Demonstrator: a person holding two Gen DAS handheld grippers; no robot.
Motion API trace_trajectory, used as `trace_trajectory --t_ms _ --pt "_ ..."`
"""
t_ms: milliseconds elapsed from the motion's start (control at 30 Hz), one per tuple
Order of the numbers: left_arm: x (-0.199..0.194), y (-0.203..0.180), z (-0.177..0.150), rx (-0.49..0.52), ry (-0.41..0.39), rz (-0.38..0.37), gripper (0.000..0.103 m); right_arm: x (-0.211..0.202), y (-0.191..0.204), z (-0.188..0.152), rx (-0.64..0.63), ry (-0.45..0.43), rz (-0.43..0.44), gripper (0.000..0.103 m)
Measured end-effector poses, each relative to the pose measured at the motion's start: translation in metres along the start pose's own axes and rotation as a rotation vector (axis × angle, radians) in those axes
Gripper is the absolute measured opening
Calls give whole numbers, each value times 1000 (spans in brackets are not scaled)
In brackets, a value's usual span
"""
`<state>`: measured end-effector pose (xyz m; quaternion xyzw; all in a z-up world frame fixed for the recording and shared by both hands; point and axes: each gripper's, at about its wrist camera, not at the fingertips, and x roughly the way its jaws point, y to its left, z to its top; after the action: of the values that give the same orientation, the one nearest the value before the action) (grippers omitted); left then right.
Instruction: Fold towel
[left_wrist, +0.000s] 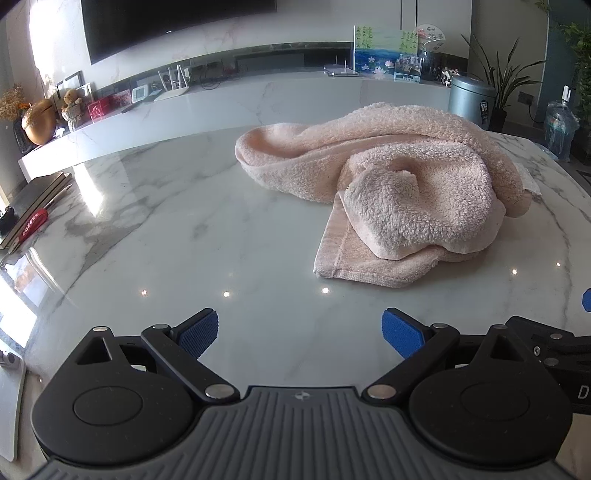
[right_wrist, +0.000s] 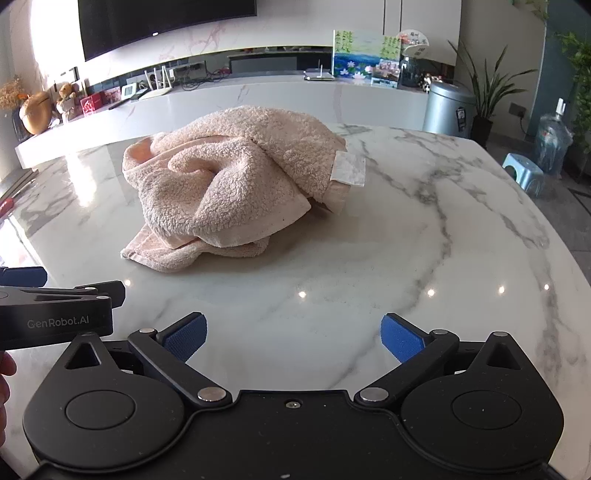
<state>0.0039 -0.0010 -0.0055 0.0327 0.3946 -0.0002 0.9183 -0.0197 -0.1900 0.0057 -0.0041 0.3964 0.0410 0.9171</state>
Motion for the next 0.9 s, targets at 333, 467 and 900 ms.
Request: trace_trajectory --t_ms 333,467,900 --pt "3 -12 8 81 -24 -40 96 1 0 8 -62 -7 11 82" --pt "6 -14 12 102 -31 -55 93 3 1 11 -80 -2 20 77" --pt "23 -25 26 209 -44 -183 68 10 -6 34 -118 10 55 66"
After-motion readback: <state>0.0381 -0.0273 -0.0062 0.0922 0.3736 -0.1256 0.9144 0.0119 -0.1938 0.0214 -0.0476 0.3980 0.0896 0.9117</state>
